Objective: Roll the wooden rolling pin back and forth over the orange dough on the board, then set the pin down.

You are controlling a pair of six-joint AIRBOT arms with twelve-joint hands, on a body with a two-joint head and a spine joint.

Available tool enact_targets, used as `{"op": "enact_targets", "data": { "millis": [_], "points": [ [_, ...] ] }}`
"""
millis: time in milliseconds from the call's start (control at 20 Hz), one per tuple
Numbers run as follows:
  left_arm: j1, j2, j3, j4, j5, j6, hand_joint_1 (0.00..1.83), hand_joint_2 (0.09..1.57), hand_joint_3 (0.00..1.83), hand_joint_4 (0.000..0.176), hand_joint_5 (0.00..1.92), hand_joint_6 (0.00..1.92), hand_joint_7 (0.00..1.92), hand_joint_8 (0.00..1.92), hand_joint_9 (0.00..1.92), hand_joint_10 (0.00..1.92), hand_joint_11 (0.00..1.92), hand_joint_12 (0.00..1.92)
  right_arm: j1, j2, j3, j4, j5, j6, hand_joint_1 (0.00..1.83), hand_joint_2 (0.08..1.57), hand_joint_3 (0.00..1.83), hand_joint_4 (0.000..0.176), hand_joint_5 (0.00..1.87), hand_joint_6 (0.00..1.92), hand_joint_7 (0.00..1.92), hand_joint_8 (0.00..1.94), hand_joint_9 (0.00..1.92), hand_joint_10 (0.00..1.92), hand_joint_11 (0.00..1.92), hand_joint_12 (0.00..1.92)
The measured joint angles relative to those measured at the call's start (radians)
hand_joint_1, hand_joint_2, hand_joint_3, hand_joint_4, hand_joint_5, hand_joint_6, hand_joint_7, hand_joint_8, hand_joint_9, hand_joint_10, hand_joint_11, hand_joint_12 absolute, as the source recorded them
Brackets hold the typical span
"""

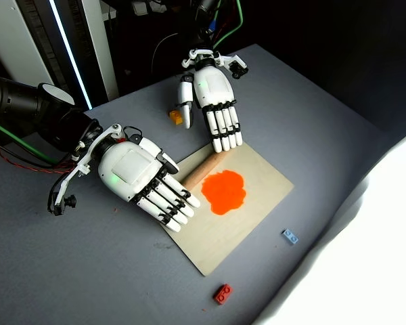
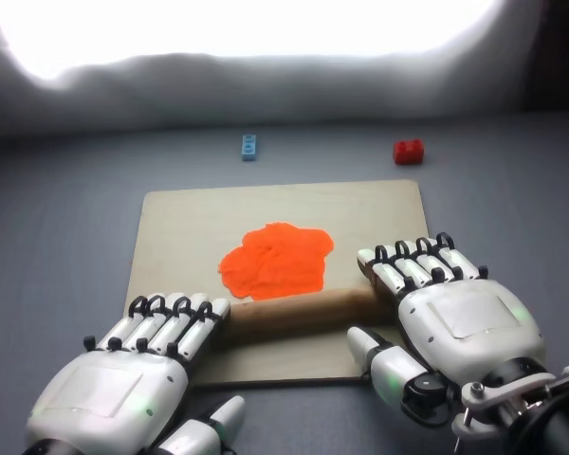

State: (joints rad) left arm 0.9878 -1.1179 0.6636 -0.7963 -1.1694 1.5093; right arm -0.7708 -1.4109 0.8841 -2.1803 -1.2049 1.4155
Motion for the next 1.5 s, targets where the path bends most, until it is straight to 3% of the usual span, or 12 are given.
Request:
{"op": "enact_targets", "data": {
  "millis": [100, 750, 1500],
  "points": [
    [-0.007, -0.027, 0.028, 0.011, -0.010, 0.000, 0.00, 1.57, 0.02, 0.000, 0.00, 0.00, 0.01, 0.00, 0.00, 0.00, 0.00, 0.00, 0.000, 0.000, 0.001, -0.001, 0.000, 0.000, 0.00, 1.57, 0.02, 0.000, 0.13, 0.00, 0.14, 0.00, 0.11, 0.00, 0.00, 0.24],
    [-0.062, -0.021, 0.037, 0.018, 0.024, -0.008, 0.00, 1.57, 0.02, 0.000, 0.00, 0.00, 0.01, 0.00, 0.00, 0.00, 0.00, 0.00, 0.008, 0.000, 0.005, 0.003, 0.000, 0.000, 0.00, 1.57, 0.01, 0.000, 0.12, 0.00, 0.13, 0.00, 0.11, 0.00, 0.00, 0.24],
    [-0.175, 0.082, 0.038, 0.010, 0.166, -0.022, 0.00, 1.57, 0.02, 0.000, 0.01, 0.00, 0.01, 0.00, 0.00, 0.00, 0.00, 0.00, 0.044, 0.021, 0.005, 0.004, -0.006, 0.001, 0.00, 1.57, 0.01, 0.000, 0.13, 0.00, 0.14, 0.00, 0.11, 0.00, 0.00, 0.25]
  ]
}}
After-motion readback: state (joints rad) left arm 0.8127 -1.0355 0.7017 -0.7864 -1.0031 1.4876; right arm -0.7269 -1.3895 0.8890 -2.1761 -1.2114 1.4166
